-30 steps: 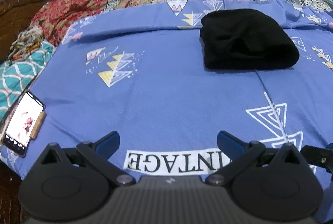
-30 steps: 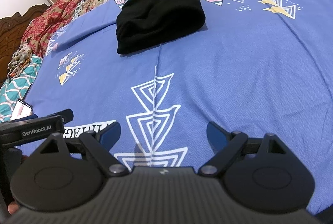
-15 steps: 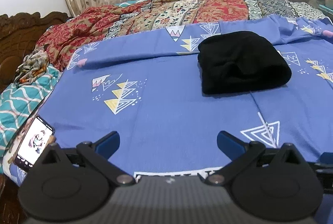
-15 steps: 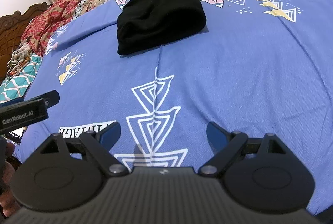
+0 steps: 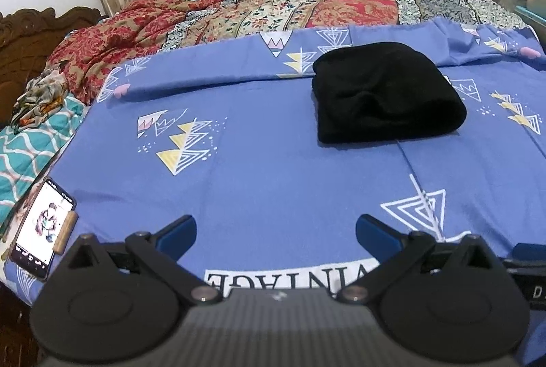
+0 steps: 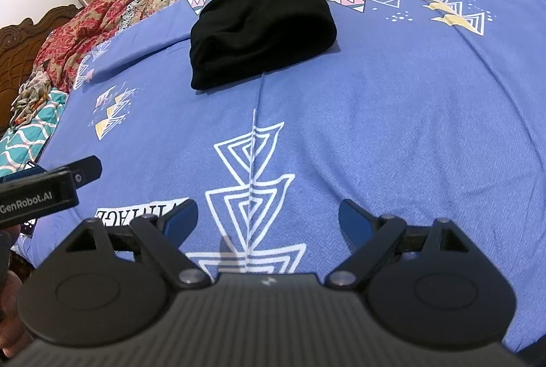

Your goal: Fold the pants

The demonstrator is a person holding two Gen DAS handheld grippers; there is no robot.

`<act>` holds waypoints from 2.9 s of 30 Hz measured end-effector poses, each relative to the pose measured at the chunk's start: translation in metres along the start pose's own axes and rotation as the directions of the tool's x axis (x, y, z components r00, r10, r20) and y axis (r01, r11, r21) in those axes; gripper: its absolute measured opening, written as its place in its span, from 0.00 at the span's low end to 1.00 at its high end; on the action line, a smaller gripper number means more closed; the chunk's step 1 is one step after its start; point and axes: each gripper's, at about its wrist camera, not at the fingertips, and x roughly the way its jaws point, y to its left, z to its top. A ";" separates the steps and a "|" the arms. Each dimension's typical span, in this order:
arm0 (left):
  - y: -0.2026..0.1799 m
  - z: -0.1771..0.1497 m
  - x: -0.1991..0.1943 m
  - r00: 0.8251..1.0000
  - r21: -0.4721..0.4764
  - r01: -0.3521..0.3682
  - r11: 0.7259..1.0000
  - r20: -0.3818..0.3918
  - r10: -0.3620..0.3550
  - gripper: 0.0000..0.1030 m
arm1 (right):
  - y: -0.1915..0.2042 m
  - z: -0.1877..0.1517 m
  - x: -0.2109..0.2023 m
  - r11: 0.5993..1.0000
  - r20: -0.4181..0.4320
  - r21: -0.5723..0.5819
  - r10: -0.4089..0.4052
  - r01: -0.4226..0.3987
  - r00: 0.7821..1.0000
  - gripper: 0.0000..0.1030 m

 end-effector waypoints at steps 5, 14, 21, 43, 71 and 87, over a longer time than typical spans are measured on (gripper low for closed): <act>0.001 -0.001 0.001 1.000 -0.003 -0.005 1.000 -0.006 0.005 1.00 | 0.000 0.000 0.001 1.000 -0.004 0.000 -0.001 0.001 1.000 0.89; 0.001 -0.001 -0.003 1.000 0.001 -0.009 1.000 0.010 0.009 1.00 | 0.000 -0.001 0.001 1.000 -0.006 0.000 -0.002 0.002 1.000 0.89; 0.003 0.000 -0.006 0.999 -0.011 0.001 1.000 0.032 -0.001 1.00 | 0.000 -0.001 0.001 1.000 -0.006 0.000 -0.002 0.002 1.000 0.89; -0.002 -0.009 0.008 0.995 0.030 -0.077 0.997 -0.067 0.079 1.00 | 0.002 -0.005 0.002 1.000 -0.010 -0.002 -0.007 0.007 1.000 0.89; -0.013 -0.016 0.018 0.988 0.106 -0.076 0.991 -0.127 0.090 1.00 | 0.002 -0.006 0.001 1.000 -0.010 0.007 -0.009 0.009 1.000 0.89; -0.013 -0.015 0.018 0.988 0.112 -0.070 0.991 -0.126 0.084 1.00 | 0.001 -0.004 0.001 1.000 -0.003 0.006 -0.014 0.014 1.000 0.89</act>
